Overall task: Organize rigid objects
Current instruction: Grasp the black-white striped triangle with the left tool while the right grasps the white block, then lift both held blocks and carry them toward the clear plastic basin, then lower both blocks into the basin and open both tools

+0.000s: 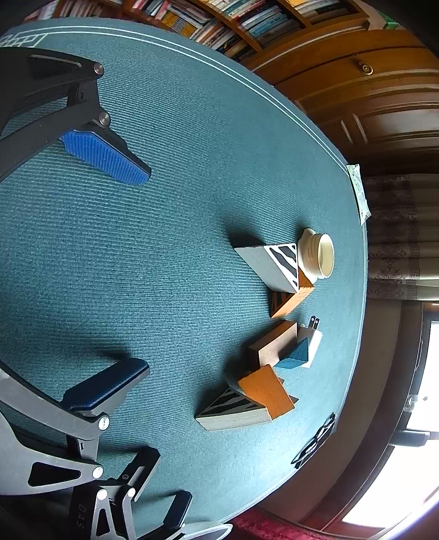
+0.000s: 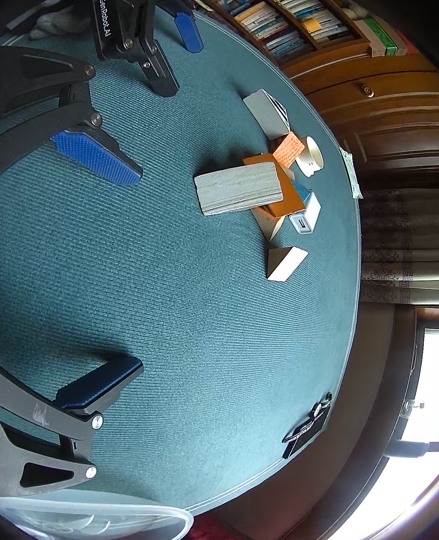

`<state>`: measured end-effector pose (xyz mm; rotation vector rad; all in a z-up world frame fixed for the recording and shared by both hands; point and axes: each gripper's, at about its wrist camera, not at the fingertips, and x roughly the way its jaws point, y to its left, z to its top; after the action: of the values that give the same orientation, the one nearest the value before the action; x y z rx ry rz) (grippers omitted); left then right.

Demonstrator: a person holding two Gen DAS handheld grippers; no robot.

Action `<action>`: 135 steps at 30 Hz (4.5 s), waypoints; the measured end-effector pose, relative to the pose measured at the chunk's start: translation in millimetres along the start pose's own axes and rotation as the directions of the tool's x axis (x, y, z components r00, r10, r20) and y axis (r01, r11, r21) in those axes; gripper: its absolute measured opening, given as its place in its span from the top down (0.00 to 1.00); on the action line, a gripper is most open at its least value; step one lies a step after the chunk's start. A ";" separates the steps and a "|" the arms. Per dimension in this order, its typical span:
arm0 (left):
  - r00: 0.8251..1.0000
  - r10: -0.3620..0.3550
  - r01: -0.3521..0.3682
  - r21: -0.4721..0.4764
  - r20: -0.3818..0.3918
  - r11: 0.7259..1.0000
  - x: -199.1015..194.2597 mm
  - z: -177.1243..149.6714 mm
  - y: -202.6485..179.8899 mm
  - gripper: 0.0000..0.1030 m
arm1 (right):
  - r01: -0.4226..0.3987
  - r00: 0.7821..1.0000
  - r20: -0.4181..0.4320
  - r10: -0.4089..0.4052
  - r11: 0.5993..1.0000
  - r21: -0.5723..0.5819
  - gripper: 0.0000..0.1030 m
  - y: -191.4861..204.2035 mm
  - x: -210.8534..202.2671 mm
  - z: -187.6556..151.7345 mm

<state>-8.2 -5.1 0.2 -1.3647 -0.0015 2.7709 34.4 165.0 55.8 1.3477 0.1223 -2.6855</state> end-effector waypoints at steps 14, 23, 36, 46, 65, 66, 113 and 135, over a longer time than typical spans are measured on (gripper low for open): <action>0.997 0.058 -0.057 -0.034 0.045 0.998 -9.1 20.6 21.5 0.05 | -0.001 1.000 -0.005 0.001 1.000 0.000 0.00 -2.9 0.5 1.2; 0.995 0.066 -0.063 -0.043 0.070 0.997 -5.7 45.9 22.0 0.05 | -0.024 1.000 -0.011 0.024 1.000 0.009 0.00 -6.3 -0.4 2.1; 0.993 0.080 -0.078 -0.029 0.082 0.997 25.7 71.4 16.2 0.23 | -0.167 0.986 -0.008 0.166 0.986 -0.009 0.25 9.0 -2.4 16.6; 0.997 -0.010 0.012 -0.029 0.071 0.999 38.4 75.4 17.1 0.60 | -0.208 0.978 0.015 0.209 0.977 -0.042 0.38 29.3 9.8 40.5; 0.995 -0.009 0.009 0.000 0.102 1.000 32.8 71.0 8.5 0.69 | -0.149 0.987 0.055 0.152 0.987 -0.061 0.68 35.3 17.9 42.8; 0.994 -0.005 0.005 0.000 0.105 1.000 32.2 70.7 8.7 0.69 | -0.148 0.987 0.057 0.152 0.987 -0.061 0.68 36.0 16.7 42.1; 0.967 -0.160 0.126 0.174 0.197 0.977 -45.2 57.2 -89.8 0.69 | -0.045 0.983 0.186 0.005 0.976 0.212 0.70 -76.4 -76.8 -19.5; 0.907 -0.419 0.345 0.493 0.044 0.799 -77.6 29.3 -260.3 0.69 | 0.181 0.936 0.149 -0.318 0.800 0.572 0.70 -225.7 -135.1 -103.4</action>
<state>28.0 251.8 85.8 -0.9049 0.3374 2.3085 160.9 412.9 105.3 1.1675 -0.5925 -3.2463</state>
